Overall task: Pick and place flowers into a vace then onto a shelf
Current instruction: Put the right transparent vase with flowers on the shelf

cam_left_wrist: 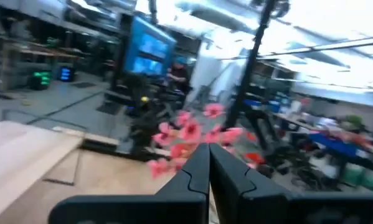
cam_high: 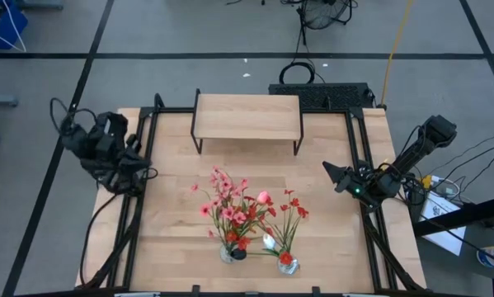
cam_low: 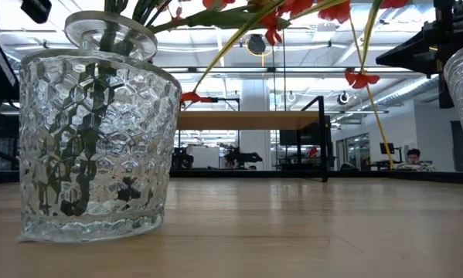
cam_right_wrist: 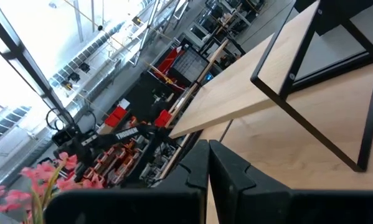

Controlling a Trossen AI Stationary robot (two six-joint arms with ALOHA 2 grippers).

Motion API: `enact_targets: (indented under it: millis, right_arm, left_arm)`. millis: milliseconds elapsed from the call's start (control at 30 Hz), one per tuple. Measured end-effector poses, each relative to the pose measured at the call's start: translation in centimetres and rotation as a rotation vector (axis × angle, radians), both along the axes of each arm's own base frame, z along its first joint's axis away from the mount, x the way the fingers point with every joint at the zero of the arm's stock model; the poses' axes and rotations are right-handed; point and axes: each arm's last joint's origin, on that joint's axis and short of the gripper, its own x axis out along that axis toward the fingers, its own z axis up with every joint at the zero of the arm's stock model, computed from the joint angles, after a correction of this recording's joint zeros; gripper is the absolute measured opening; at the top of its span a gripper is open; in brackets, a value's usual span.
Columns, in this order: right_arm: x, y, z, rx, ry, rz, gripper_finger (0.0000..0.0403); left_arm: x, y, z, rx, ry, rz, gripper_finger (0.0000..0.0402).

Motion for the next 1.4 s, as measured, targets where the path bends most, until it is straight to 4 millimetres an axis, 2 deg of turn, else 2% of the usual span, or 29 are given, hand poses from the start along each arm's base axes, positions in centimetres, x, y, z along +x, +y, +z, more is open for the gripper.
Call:
enact_targets:
  millis: [67, 167, 267, 400, 500, 900, 1033, 1100, 1167, 1400]
  right_arm:
    - [0.0, 0.0, -0.1, -0.007, 0.007, 0.001, 0.0004]
    - [0.0, 0.0, 0.0, -0.004, 0.004, 0.001, 0.0004]
    - [0.0, 0.0, -0.1, -0.006, 0.006, 0.001, 0.0004]
    - [0.0, 0.0, -0.1, -0.006, 0.006, 0.001, 0.0004]
    - [0.0, 0.0, -0.1, -0.006, 0.005, 0.001, 0.0004]
    - [0.0, 0.0, -0.1, -0.006, 0.006, 0.001, 0.0004]
    - [-0.2, -0.2, 0.6, 0.156, -0.139, 0.004, 0.0004]
    - [-0.3, -0.5, 0.8, 0.202, -0.164, -0.048, 0.0005]
    - [-0.4, -0.8, 0.7, 0.18, -0.105, -0.138, 0.0004]
    - [-0.2, -0.9, 0.8, 0.158, -0.117, -0.107, 0.0004]
  left_arm:
    - [-0.1, 0.2, -0.1, 0.042, 0.043, -0.001, 0.0011]
    - [-0.2, 1.1, -1.2, 0.097, 0.154, 0.088, 0.0006]
    - [-0.3, 1.4, -2.9, 0.112, 0.24, 0.077, 0.0004]
    - [-0.4, 1.8, -3.7, 0.029, 0.275, 0.152, 0.0022]
    - [-0.4, 2.0, -3.7, 0.066, 0.262, 0.218, 0.0033]
    - [-0.4, 2.0, -3.7, 0.082, 0.26, 0.223, 0.0042]
    - [-0.4, 2.0, -3.7, 0.107, 0.26, 0.224, 0.0042]
    - [-0.4, 2.0, -3.7, 0.11, 0.259, 0.224, 0.0042]
    - [-0.4, 2.0, -3.7, 0.09, 0.259, 0.223, 0.0042]
    - [-0.4, 1.9, -3.4, 0.077, 0.25, 0.22, 0.0042]
